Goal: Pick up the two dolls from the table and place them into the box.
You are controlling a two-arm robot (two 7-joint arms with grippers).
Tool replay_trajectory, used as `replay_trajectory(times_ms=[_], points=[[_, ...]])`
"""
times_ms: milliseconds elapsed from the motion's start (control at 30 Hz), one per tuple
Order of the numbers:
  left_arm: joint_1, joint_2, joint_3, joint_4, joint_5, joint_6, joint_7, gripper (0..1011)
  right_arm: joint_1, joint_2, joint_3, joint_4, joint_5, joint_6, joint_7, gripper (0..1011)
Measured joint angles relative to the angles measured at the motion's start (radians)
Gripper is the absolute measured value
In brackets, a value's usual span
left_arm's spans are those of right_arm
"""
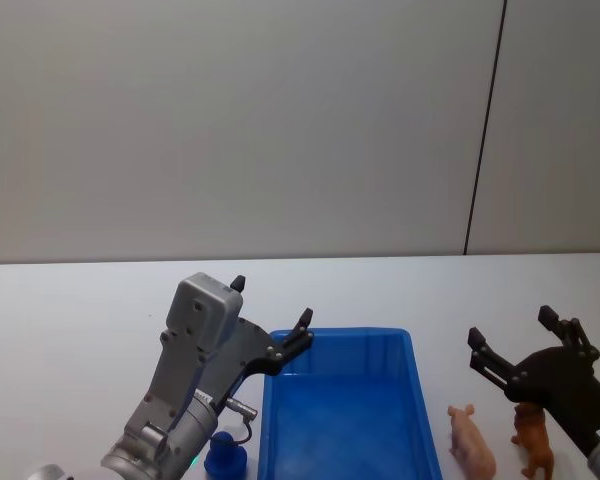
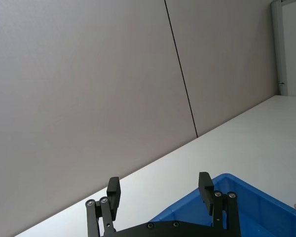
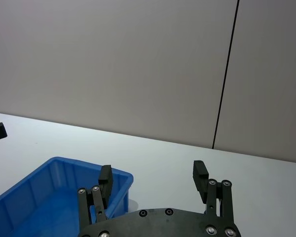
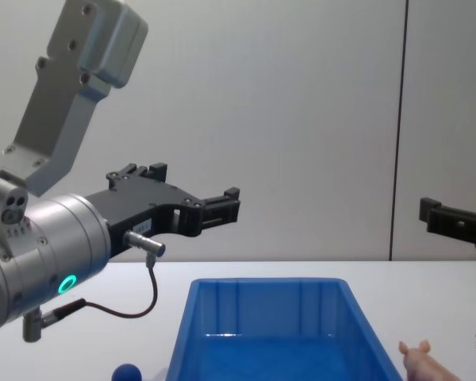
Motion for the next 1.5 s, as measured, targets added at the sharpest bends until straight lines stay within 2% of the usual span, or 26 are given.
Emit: replay_trajectory(times_ms=[1500], points=[[0.000,0.000,0.000,0.000,0.000,0.000,0.000,1001,0.000,0.000,0.000,0.000,0.000,0.000,0.001,1001]])
